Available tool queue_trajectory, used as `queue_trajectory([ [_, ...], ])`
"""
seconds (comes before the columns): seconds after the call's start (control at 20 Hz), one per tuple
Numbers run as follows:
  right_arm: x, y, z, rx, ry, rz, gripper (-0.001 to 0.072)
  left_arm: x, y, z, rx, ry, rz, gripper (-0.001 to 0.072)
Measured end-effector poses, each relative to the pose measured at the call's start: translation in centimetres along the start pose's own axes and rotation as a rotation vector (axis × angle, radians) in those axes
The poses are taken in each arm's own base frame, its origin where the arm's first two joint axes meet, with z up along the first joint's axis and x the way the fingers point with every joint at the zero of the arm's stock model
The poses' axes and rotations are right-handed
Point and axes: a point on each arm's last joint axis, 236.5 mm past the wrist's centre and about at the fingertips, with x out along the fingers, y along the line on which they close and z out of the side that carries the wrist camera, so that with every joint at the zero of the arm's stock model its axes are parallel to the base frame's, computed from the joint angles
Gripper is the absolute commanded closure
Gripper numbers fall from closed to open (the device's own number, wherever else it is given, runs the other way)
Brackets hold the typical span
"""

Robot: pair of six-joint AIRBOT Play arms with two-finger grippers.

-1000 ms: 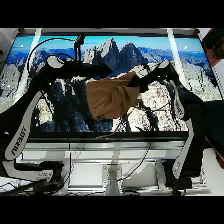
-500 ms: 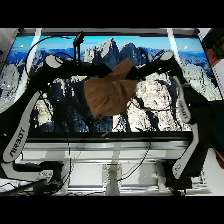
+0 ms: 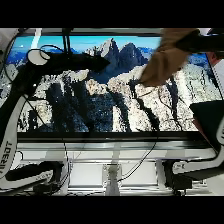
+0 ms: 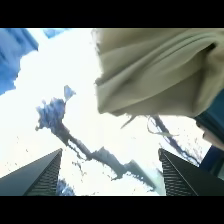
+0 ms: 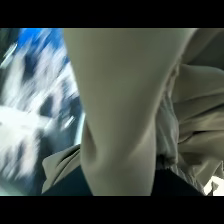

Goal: Fold the clothes and pants, and hang the long-sleeved shirts on hangers.

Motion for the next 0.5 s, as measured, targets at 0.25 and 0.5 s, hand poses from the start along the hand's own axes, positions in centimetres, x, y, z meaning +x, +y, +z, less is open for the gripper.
queue_trajectory([
  [0.25, -15.9, -11.8, -3.8, 0.269, -0.071, -0.416, 0.0683, -1.8, -1.6, 1.6, 0.035, -0.041, -0.003, 0.0019],
  [0.5, -29.3, -20.2, -14.1, 0.735, -0.128, -0.735, 0.0683, -2.1, -1.9, 1.9, 0.042, -0.050, -0.002, 0.0019],
])
